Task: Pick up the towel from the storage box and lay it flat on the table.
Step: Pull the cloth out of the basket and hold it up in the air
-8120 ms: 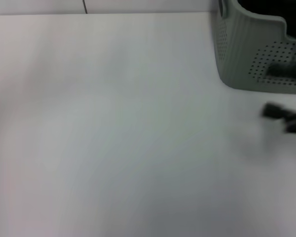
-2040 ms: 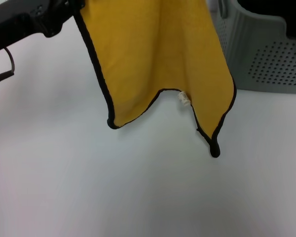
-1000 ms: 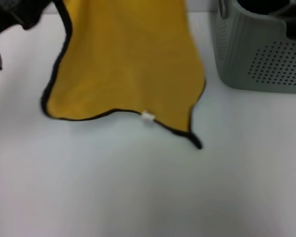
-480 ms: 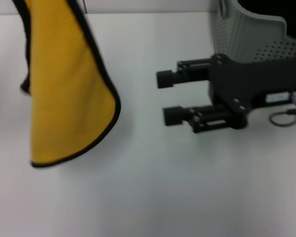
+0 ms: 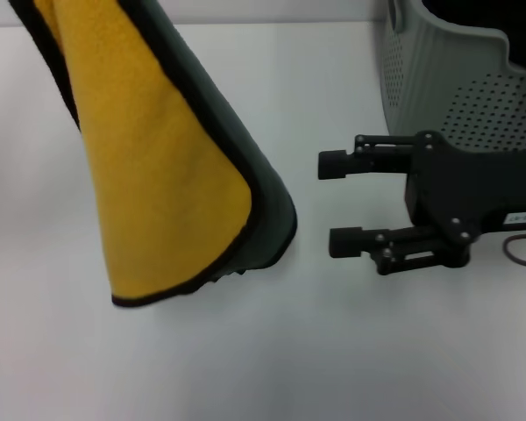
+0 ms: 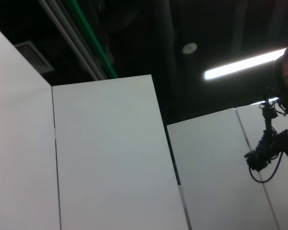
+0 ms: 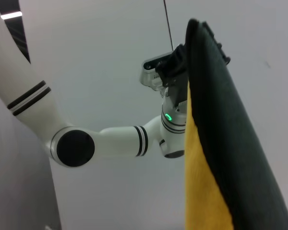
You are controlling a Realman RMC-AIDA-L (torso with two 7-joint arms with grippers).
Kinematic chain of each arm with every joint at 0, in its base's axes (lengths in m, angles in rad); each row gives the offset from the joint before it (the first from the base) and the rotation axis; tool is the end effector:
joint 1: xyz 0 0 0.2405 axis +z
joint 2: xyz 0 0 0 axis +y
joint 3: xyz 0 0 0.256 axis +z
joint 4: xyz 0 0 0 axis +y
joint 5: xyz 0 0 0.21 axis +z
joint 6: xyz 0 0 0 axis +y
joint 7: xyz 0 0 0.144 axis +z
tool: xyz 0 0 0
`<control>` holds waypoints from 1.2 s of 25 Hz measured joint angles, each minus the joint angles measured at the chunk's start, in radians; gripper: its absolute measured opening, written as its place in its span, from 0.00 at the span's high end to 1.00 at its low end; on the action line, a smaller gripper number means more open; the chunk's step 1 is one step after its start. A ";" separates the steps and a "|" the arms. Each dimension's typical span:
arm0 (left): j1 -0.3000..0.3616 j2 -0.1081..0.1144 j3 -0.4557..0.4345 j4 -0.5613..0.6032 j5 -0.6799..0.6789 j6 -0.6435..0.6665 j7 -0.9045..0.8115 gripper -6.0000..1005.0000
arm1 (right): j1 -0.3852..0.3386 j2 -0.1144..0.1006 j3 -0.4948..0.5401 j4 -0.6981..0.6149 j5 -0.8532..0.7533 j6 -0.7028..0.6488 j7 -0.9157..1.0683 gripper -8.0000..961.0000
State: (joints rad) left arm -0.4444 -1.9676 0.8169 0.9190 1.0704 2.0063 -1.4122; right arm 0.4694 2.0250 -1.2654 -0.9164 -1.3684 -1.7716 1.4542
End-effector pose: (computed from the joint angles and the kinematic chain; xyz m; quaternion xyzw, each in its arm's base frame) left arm -0.1726 0.2955 0.1477 -0.8170 0.0790 -0.5593 0.1162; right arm 0.1546 0.2973 0.0147 0.9245 -0.0310 -0.3765 0.0516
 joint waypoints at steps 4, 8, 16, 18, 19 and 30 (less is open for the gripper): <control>-0.014 -0.006 0.005 0.004 0.002 0.000 0.006 0.99 | 0.052 0.002 -0.038 0.173 0.077 0.031 -0.128 0.20; -0.024 -0.012 0.006 0.005 0.006 0.000 0.007 0.99 | 0.141 0.003 -0.043 0.372 0.148 0.029 -0.256 0.23; -0.028 -0.014 0.000 0.005 0.008 -0.005 0.009 0.99 | 0.277 0.003 -0.062 0.516 0.160 0.062 -0.319 0.29; -0.028 -0.015 0.001 0.001 0.009 -0.006 0.013 0.99 | 0.289 0.003 -0.082 0.522 0.164 0.085 -0.315 0.30; -0.028 -0.016 0.002 0.000 0.009 -0.006 0.016 0.99 | 0.294 0.003 -0.095 0.524 0.165 0.092 -0.312 0.31; -0.018 -0.020 0.005 -0.002 0.009 -0.005 0.021 0.99 | 0.301 0.003 -0.159 0.518 0.168 0.082 -0.277 0.42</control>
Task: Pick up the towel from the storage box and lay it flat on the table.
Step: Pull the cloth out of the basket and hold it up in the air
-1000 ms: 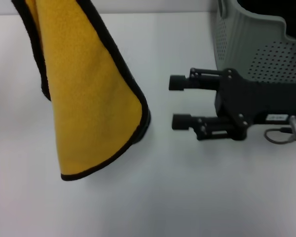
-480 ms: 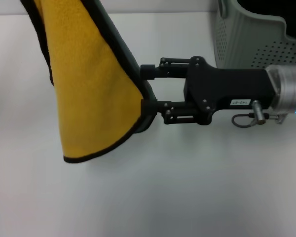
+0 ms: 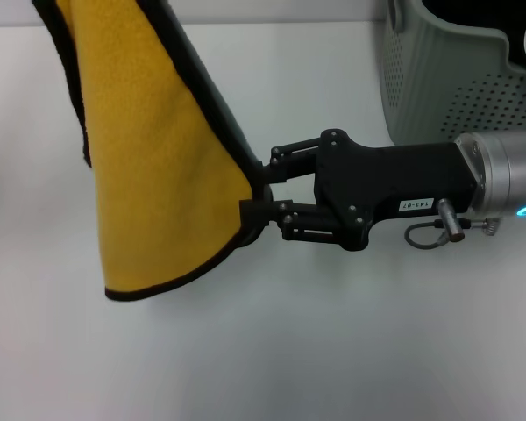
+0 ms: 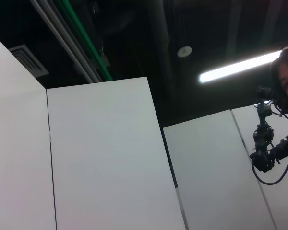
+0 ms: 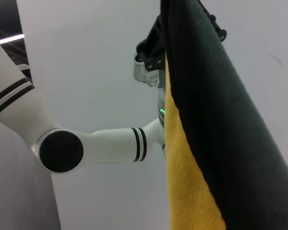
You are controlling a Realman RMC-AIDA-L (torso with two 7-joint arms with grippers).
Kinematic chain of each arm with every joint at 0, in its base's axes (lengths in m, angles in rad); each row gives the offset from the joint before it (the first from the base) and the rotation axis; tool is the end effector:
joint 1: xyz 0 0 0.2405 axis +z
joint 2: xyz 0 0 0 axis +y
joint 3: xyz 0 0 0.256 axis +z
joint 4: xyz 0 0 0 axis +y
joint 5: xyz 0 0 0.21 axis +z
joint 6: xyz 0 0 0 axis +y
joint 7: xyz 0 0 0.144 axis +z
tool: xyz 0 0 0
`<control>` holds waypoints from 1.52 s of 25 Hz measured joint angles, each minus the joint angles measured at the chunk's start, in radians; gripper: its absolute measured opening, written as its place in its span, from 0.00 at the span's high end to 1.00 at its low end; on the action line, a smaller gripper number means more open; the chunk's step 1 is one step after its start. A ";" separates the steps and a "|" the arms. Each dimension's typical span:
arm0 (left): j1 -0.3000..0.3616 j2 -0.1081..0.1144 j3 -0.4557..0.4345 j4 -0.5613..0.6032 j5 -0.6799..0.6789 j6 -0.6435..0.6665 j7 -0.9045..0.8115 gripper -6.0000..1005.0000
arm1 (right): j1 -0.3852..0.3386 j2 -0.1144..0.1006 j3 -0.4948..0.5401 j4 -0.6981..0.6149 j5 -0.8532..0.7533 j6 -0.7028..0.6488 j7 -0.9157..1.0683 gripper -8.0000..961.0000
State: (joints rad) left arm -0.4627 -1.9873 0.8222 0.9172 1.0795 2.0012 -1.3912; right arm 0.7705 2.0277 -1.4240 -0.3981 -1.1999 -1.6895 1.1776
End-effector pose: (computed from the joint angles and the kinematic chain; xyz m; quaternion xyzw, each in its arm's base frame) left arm -0.1657 0.2986 0.1400 -0.8140 0.0874 -0.5631 0.1124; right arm 0.1324 0.3246 -0.0443 0.9143 -0.0341 -0.3950 0.0824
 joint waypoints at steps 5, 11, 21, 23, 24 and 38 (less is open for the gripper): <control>0.001 -0.002 0.000 0.000 0.000 0.000 0.000 0.99 | 0.000 0.000 -0.001 0.000 0.001 -0.005 -0.008 0.62; 0.001 -0.004 0.000 0.000 0.000 0.001 0.000 0.99 | 0.001 0.000 -0.003 0.002 0.024 -0.005 -0.019 0.89; 0.028 0.008 -0.007 0.003 0.072 -0.005 0.000 0.99 | -0.154 0.000 0.001 -0.183 0.053 0.003 0.001 0.98; 0.043 0.026 -0.007 0.015 0.118 -0.007 -0.012 0.99 | -0.262 0.000 0.000 -0.350 0.053 0.039 0.038 0.98; 0.047 0.033 -0.007 0.021 0.137 -0.008 -0.020 0.99 | -0.337 -0.001 -0.001 -0.476 0.053 0.073 0.059 0.98; 0.045 0.007 -0.049 0.212 0.374 -0.125 -0.080 0.99 | -0.536 -0.013 0.145 -1.131 -0.100 0.351 0.233 0.95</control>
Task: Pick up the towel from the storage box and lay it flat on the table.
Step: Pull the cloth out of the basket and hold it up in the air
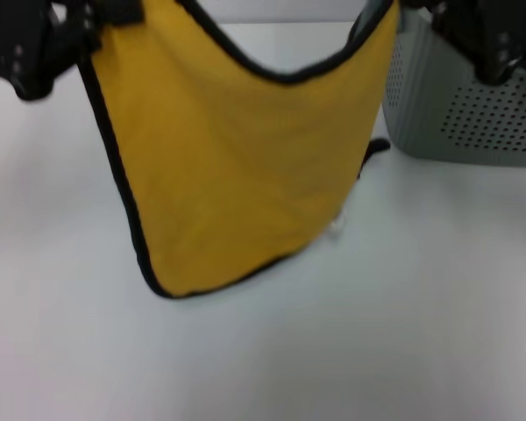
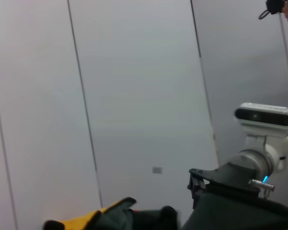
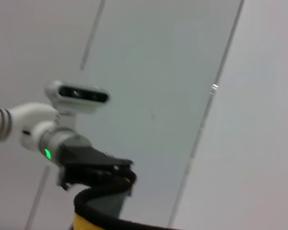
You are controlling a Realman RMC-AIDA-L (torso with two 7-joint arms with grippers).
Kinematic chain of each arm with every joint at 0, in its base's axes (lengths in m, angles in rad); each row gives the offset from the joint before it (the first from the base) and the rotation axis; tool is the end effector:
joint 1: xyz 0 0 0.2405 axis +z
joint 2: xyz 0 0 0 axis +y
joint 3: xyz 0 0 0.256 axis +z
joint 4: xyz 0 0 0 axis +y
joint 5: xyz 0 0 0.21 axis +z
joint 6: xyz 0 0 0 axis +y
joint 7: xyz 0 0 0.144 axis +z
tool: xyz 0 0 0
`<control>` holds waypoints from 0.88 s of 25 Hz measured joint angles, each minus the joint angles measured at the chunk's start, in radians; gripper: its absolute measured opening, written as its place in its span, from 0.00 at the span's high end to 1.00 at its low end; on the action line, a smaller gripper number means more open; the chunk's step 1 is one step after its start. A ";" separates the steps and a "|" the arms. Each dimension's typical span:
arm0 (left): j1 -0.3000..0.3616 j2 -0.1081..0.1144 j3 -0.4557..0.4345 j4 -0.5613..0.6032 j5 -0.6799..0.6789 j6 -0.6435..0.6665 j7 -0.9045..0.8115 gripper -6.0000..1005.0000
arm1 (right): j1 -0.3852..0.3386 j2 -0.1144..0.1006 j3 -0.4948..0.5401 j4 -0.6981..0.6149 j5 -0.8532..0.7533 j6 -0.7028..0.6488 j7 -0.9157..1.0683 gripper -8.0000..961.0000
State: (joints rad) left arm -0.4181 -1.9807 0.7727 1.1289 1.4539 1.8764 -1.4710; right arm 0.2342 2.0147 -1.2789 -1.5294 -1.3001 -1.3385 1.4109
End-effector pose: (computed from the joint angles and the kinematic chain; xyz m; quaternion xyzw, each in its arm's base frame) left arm -0.1843 0.3091 0.1320 -0.9112 0.0303 -0.3807 0.1544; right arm 0.1128 0.3076 0.0891 -0.8997 -0.1050 0.3516 0.2365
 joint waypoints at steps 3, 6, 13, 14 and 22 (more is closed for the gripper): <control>-0.012 0.005 -0.036 -0.004 0.001 0.000 -0.028 0.99 | -0.006 -0.001 0.023 -0.046 -0.027 -0.023 0.071 0.94; 0.002 0.009 -0.041 -0.009 0.005 0.058 -0.059 0.99 | -0.055 0.001 0.024 -0.079 -0.039 -0.099 0.127 0.94; 0.142 0.054 0.053 0.062 -0.108 0.159 -0.185 0.99 | -0.236 0.006 0.060 -0.315 -0.018 -0.280 0.265 0.92; 0.162 0.067 0.079 0.068 -0.141 0.159 -0.195 0.99 | -0.247 0.007 0.081 -0.350 -0.015 -0.285 0.286 0.92; 0.082 0.034 0.024 -0.149 0.120 0.085 -0.157 0.99 | -0.106 0.000 -0.002 -0.064 -0.253 -0.156 0.395 0.91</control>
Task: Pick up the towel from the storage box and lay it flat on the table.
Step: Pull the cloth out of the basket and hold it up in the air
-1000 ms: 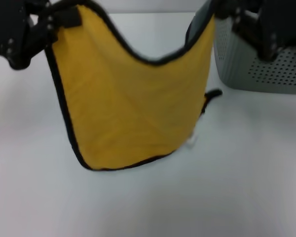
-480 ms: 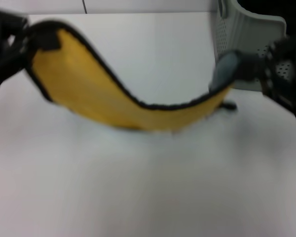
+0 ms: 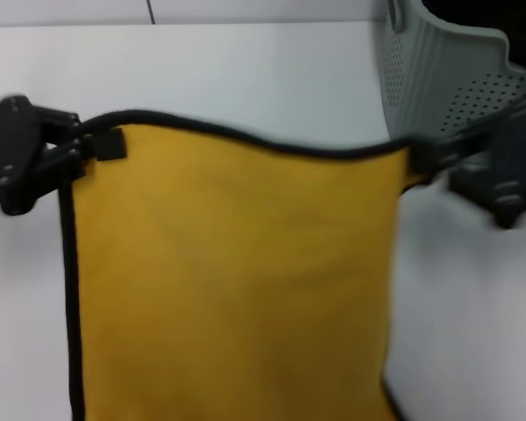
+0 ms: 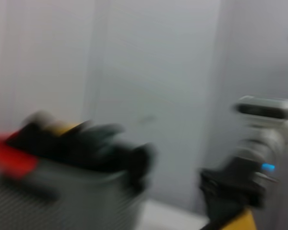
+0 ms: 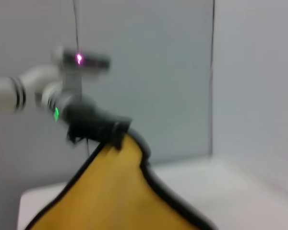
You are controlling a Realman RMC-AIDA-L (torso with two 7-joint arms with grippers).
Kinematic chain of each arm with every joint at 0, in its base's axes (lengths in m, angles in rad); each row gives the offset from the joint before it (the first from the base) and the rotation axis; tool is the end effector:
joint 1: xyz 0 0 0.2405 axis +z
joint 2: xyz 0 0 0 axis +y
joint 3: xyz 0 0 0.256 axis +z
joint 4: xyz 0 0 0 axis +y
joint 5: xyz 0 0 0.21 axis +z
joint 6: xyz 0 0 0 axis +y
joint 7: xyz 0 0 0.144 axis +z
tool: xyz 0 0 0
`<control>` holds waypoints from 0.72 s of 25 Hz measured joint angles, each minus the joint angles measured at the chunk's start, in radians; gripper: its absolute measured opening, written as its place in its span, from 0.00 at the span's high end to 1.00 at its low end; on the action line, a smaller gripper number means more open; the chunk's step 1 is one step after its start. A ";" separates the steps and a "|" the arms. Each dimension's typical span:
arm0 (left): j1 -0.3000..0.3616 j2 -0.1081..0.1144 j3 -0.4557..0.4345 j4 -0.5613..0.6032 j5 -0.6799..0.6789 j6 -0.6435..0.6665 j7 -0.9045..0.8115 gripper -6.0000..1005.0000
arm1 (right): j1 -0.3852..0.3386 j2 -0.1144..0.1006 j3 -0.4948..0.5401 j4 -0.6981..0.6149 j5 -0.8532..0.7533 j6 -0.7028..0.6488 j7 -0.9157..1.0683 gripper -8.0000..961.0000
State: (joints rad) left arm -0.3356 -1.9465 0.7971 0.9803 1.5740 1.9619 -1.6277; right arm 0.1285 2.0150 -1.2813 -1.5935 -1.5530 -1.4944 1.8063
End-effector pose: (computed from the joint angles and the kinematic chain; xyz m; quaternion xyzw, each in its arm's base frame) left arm -0.2382 0.2790 0.1098 -0.9225 -0.1467 -0.3509 0.0655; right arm 0.1583 0.2752 0.0664 -0.9545 0.0793 0.2529 0.1365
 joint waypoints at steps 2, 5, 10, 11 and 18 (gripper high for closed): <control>-0.048 -0.007 -0.061 -0.120 0.141 -0.074 0.059 0.99 | 0.049 0.000 -0.094 0.111 -0.072 0.103 0.002 0.90; -0.113 -0.003 -0.114 -0.254 0.315 -0.204 0.129 0.99 | 0.132 0.003 -0.201 0.232 -0.155 0.248 0.000 0.90; -0.141 0.000 -0.115 -0.275 0.397 -0.342 0.142 0.99 | 0.220 0.007 -0.258 0.307 -0.214 0.399 0.004 0.89; -0.144 -0.001 -0.114 -0.274 0.402 -0.359 0.141 0.99 | 0.228 0.007 -0.260 0.314 -0.220 0.420 0.004 0.88; -0.160 -0.020 -0.113 -0.279 0.417 -0.468 0.141 0.98 | 0.293 0.008 -0.287 0.399 -0.261 0.527 0.006 0.87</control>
State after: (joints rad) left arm -0.4953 -1.9669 0.6842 0.7014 1.9912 1.4938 -1.4869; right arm 0.4216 2.0233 -1.5684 -1.1948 -1.8137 -0.9672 1.8120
